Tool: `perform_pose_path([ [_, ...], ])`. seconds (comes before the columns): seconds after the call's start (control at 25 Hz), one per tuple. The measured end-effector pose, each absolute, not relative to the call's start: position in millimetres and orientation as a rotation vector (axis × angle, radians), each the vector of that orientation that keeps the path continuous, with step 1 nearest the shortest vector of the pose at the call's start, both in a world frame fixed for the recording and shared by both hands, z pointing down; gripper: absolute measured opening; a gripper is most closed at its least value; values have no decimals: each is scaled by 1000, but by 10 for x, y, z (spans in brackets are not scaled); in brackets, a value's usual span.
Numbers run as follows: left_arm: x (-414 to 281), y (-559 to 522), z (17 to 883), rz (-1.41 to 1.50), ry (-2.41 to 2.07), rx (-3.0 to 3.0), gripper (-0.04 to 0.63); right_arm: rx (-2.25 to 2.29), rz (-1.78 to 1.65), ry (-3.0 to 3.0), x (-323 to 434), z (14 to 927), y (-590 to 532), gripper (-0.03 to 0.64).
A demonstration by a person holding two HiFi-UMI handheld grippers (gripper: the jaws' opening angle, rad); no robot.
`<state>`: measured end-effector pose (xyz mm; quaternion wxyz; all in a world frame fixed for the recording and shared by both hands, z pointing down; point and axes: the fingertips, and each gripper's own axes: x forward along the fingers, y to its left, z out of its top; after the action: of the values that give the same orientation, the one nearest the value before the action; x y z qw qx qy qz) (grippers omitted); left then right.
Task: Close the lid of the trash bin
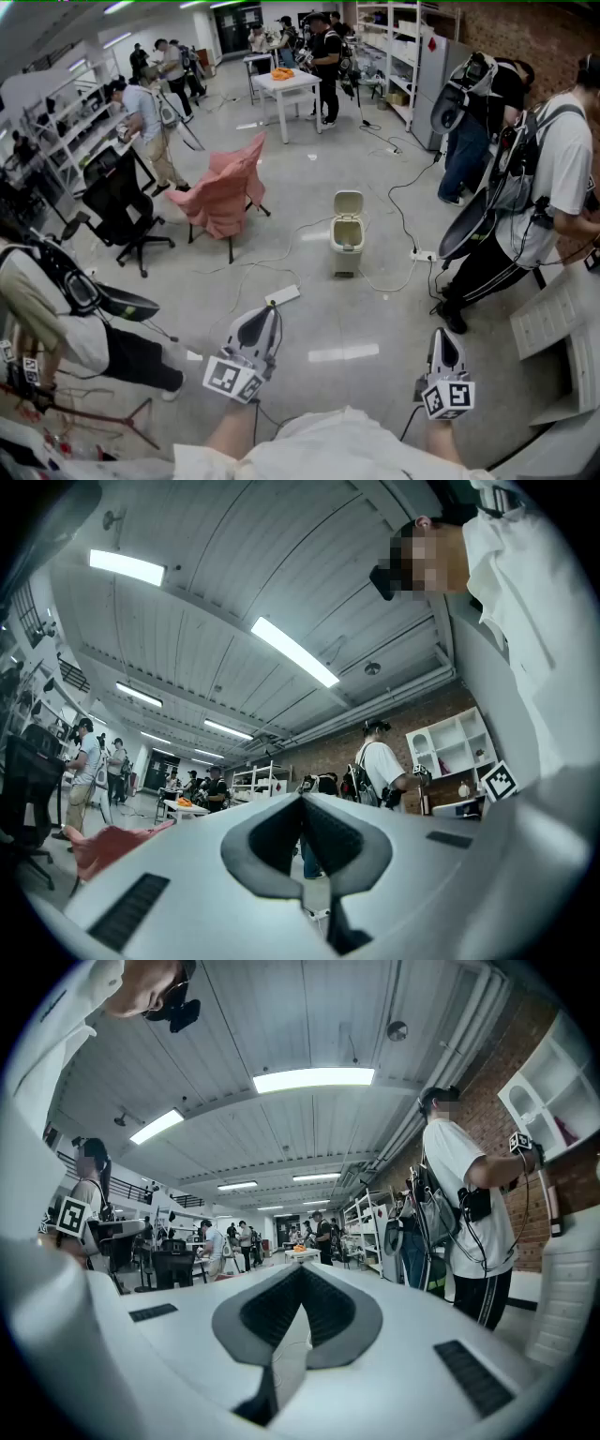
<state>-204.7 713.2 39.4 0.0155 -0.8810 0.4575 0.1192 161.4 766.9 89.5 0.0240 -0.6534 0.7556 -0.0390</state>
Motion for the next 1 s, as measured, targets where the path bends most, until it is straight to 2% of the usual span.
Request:
perform_pose_path([
  [0.84,-2284,7036,412,327,1428,-2720,28,-1936,-132,2367,1216,827,7511,21],
  [0.92,-2320,6997,412,307,1398,-2717,29,-1917,-140,2390,1096,826,7470,57],
  [1.0,-2343,6964,427,309,1381,-2740,42,-1899,-164,2419,977,869,7431,129],
])
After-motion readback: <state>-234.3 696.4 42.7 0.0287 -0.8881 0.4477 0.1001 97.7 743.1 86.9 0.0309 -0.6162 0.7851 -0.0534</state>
